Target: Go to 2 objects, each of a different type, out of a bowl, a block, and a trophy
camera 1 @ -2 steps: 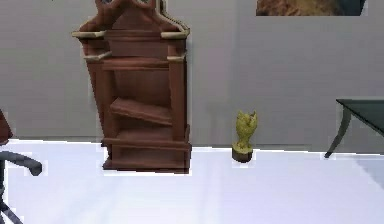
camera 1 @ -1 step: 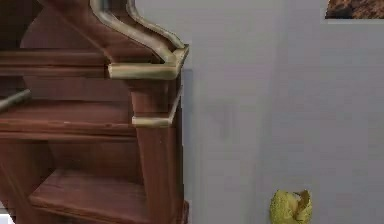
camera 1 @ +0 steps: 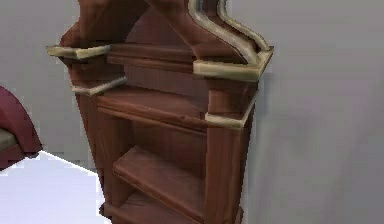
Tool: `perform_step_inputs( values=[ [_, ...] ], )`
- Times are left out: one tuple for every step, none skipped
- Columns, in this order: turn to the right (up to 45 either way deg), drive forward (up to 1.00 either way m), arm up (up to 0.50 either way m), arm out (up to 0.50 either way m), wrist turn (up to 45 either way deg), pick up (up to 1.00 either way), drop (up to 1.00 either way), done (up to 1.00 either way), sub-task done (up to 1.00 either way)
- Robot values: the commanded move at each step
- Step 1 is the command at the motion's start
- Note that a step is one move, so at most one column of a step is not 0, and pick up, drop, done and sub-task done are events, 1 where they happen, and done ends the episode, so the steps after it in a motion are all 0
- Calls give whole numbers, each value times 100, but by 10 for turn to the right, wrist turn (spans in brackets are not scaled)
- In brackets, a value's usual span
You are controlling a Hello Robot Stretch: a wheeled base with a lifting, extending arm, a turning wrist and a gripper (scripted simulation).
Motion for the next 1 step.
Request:
perform_step_inputs(
  values=[
    [0, 5, 0, 0, 0, 0, 0, 0, 0]
  ],
)
